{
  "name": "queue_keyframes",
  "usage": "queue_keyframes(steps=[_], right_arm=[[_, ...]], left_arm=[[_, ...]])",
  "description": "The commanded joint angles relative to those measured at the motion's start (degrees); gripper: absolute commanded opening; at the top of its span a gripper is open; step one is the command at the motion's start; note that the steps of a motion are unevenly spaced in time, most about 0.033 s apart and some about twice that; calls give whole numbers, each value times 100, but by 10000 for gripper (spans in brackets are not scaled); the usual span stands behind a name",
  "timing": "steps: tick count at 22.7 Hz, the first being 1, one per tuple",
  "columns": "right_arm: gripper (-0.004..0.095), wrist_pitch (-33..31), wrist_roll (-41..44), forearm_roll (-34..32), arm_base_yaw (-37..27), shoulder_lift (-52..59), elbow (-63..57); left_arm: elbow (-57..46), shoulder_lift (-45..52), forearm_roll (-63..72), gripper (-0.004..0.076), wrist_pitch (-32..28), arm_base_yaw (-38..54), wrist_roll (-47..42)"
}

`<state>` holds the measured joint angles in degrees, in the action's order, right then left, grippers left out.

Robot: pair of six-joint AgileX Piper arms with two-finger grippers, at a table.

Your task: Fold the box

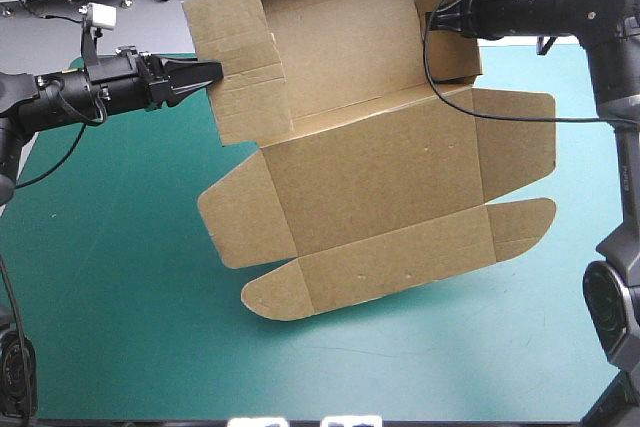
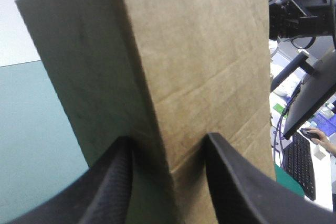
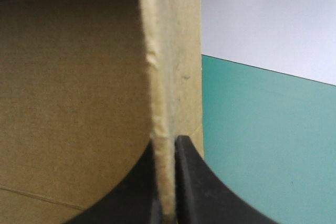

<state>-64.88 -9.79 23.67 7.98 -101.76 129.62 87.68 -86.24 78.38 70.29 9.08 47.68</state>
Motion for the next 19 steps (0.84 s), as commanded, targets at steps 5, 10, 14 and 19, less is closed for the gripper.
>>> queue_keyframes(steps=[5,10,14,19], right_arm=[[-19,525,189,304,511,287,-473],[-18,865,216,304,927,287,-830],[-18,794,294,369,1001,287,-840],[-19,718,366,380,1001,287,-840]], left_arm=[[180,198,362,324,-172,-36,33],[180,187,-347,284,-487,-250,23],[180,187,-1400,210,-903,-543,-188],[180,176,-2337,210,-1559,-658,-776]])
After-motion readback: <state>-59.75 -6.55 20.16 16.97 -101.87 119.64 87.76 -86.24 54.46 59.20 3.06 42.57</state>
